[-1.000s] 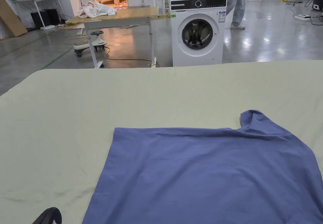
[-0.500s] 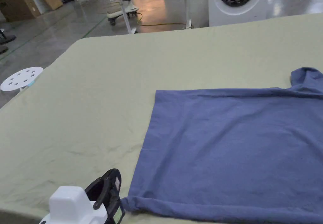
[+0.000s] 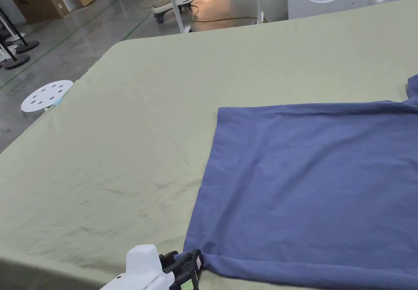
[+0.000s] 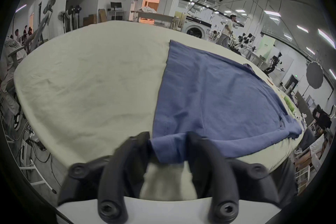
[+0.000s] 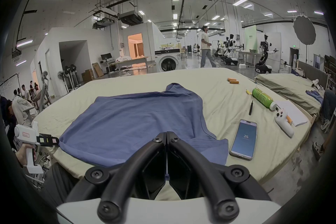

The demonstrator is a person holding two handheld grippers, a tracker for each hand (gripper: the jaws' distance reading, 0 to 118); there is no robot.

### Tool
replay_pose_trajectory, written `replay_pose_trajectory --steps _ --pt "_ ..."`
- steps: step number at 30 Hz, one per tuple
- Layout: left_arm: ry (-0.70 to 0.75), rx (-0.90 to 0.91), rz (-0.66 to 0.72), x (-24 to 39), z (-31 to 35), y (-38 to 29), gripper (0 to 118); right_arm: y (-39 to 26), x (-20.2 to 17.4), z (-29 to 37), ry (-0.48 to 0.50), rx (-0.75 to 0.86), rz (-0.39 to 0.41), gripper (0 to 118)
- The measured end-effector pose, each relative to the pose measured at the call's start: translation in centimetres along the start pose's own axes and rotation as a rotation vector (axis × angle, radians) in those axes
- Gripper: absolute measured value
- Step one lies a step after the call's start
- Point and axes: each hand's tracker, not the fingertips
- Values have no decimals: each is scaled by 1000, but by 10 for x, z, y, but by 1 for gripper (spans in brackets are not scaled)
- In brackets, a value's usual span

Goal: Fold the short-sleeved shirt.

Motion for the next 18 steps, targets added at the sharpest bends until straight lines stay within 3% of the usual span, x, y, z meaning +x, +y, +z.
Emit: replay_pose_trajectory --steps 3,7,8,11,14,18 --pt "-2 -35 -64 11 -8 -2 14 -4 8 3 -24 -12 0 0" --pt "34 -81 -114 24 -22 1 11 -9 22 7 -66 -27 -10 0" --pt "43 -93 -119 25 -25 2 11 -10 26 8 -82 -31 -18 6" --pt "52 -108 -140 29 -28 2 11 -16 41 6 -127 -72 -46 67" --pt "61 -105 -134 38 -26 1 11 -26 49 1 -201 -77 -105 66" --pt "68 -89 -125 47 -21 0 11 -42 63 -20 -227 -177 -224 66"
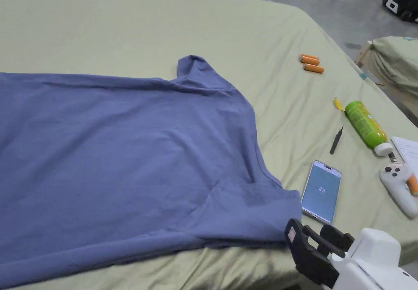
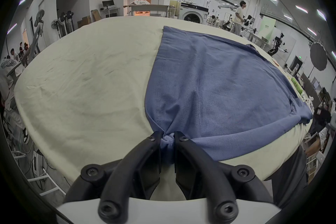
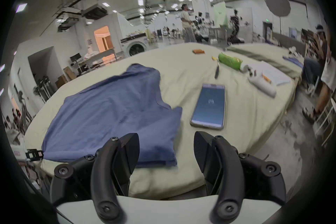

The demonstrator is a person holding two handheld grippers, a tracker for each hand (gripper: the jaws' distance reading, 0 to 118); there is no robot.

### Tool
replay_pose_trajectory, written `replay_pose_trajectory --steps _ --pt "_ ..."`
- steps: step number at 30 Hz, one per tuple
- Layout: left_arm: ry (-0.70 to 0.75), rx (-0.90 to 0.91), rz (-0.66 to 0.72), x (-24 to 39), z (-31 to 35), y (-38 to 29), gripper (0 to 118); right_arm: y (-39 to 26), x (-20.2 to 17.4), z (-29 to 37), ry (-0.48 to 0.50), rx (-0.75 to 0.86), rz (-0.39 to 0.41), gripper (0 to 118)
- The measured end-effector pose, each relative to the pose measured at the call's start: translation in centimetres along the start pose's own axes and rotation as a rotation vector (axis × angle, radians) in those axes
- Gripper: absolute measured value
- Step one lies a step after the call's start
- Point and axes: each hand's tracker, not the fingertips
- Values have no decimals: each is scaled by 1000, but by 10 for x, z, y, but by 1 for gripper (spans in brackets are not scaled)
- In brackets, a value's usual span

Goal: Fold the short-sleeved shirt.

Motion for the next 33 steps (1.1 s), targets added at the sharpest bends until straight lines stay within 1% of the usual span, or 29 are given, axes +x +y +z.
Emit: replay_pose_trajectory --steps 2,3,4,5,7,8,9,10,12,13,16,19,20,22,23,24,26,28,31,33 --pt "5 2 9 1 1 1 11 -4 6 -14 6 -33 -30 66" --pt "6 2 13 4 2 2 11 -6 8 -21 10 -56 -39 64" --pt "7 2 15 6 3 3 11 -7 10 -27 12 -61 -47 58" --pt "9 2 14 7 3 4 11 -9 11 -33 22 -70 -53 41" --pt "14 3 10 10 4 4 11 -11 12 -38 36 -84 -76 18" --pt "16 3 8 12 4 5 11 -12 12 -40 66 -99 -89 14" --pt "19 3 7 14 4 5 11 -13 13 -41 102 -100 -100 14" --pt "20 3 8 16 5 5 11 -14 12 -40 105 -96 -94 14" --pt "24 5 7 13 4 5 11 -13 7 -41 88 -88 -55 5" --pt "24 6 7 14 5 5 11 -13 6 -39 96 -83 -51 5" --pt "6 31 18 8 13 4 8 -8 5 -36 106 -71 -87 4" --pt "-32 91 101 -6 35 13 6 9 1 -26 124 -18 -83 4" --pt "-43 121 104 -8 43 19 6 21 -2 -26 155 3 -54 4" --pt "-55 180 47 -3 55 38 6 48 -11 -31 159 28 -1 4" --pt "-57 198 36 -4 56 51 6 63 -16 -38 169 31 26 4" --pt "-71 226 54 -6 55 67 6 78 -22 -48 168 50 43 4" --pt "-97 239 79 -11 40 99 6 108 -36 -72 169 54 68 4" --pt "-97 243 75 -15 14 123 6 132 -48 -102 170 54 88 4" --pt "-95 187 44 -13 -34 158 6 162 -65 -149 163 18 106 4" --pt "-72 125 10 -5 -68 180 6 175 -73 -181 133 -28 109 4"
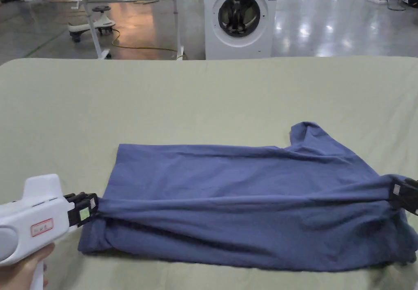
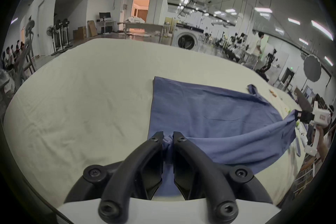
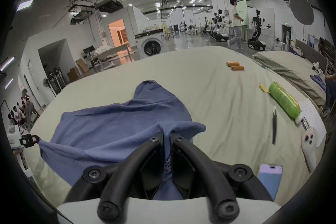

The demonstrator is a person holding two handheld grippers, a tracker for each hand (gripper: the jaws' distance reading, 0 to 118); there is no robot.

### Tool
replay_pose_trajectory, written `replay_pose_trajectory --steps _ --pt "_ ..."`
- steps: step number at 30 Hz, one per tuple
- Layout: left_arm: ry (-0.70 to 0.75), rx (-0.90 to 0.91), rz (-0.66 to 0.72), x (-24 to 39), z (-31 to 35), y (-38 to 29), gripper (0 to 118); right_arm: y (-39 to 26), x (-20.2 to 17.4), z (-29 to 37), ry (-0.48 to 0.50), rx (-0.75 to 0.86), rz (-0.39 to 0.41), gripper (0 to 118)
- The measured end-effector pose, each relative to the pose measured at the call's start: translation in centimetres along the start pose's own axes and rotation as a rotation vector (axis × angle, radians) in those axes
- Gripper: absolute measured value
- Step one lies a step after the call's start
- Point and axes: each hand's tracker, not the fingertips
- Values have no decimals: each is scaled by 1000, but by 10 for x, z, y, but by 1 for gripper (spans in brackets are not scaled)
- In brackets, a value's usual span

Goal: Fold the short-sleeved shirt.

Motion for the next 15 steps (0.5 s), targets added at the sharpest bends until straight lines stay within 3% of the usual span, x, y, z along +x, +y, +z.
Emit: replay_pose_trajectory --steps 2,3,4,5,6,8,10,13,15 --pt "6 -32 -7 0 -27 7 8 7 -3 -25 -25 -50 0 4" --pt "7 -37 -1 0 -37 10 17 8 -4 -35 -31 -70 2 6" --pt "4 -47 -2 1 -44 11 31 7 -3 -42 -36 -81 6 15" --pt "5 -55 -7 1 -49 11 58 5 -3 -48 -47 -99 7 42" --pt "21 -62 -19 2 -53 9 58 2 -4 -51 -56 -106 14 42" --pt "61 -42 -40 6 -51 7 78 -2 -2 -52 -72 -119 16 57" --pt "61 30 -81 6 -29 0 80 -6 3 -40 -73 -84 -12 57" --pt "-4 166 -100 4 25 -13 80 -13 6 -4 17 -4 -31 57" --pt "-12 242 -135 11 65 -26 80 -21 -1 30 20 62 40 57"
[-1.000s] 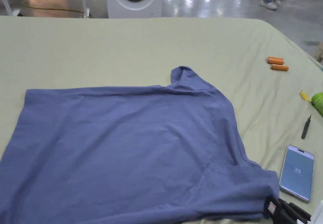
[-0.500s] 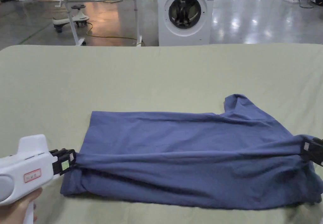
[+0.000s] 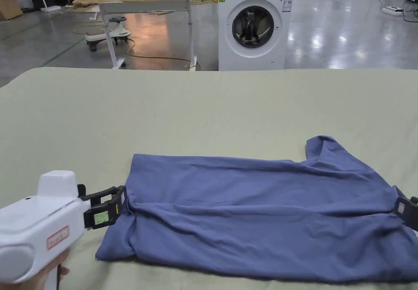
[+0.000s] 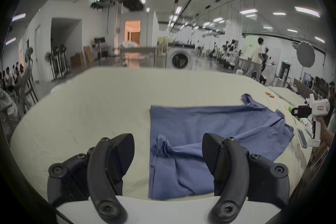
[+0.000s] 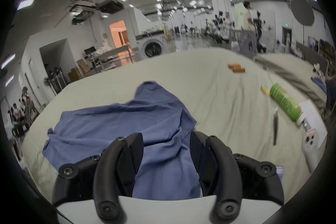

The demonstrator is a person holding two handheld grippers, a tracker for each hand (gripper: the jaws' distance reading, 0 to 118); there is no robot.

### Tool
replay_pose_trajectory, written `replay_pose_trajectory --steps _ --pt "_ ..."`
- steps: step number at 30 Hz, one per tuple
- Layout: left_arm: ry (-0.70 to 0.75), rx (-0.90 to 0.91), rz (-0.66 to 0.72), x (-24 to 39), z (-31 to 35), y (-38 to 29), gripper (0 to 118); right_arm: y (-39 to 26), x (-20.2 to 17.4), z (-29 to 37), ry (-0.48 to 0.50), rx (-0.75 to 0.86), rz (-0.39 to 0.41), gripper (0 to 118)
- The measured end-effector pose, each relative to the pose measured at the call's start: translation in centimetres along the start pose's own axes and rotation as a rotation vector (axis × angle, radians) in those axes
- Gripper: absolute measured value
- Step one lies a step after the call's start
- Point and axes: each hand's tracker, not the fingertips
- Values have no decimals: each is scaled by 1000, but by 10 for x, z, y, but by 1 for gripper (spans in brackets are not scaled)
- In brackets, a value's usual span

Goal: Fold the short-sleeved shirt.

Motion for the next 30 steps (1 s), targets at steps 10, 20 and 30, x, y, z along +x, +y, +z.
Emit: replay_pose_trajectory --steps 10,20,30 --pt "15 209 -98 55 150 -39 13 -46 -56 134 85 178 135 0" --pt "-20 160 -67 101 171 -58 0 -69 -87 166 120 193 171 0" --pt "-34 78 55 68 151 -54 0 -74 -77 158 162 166 99 0"
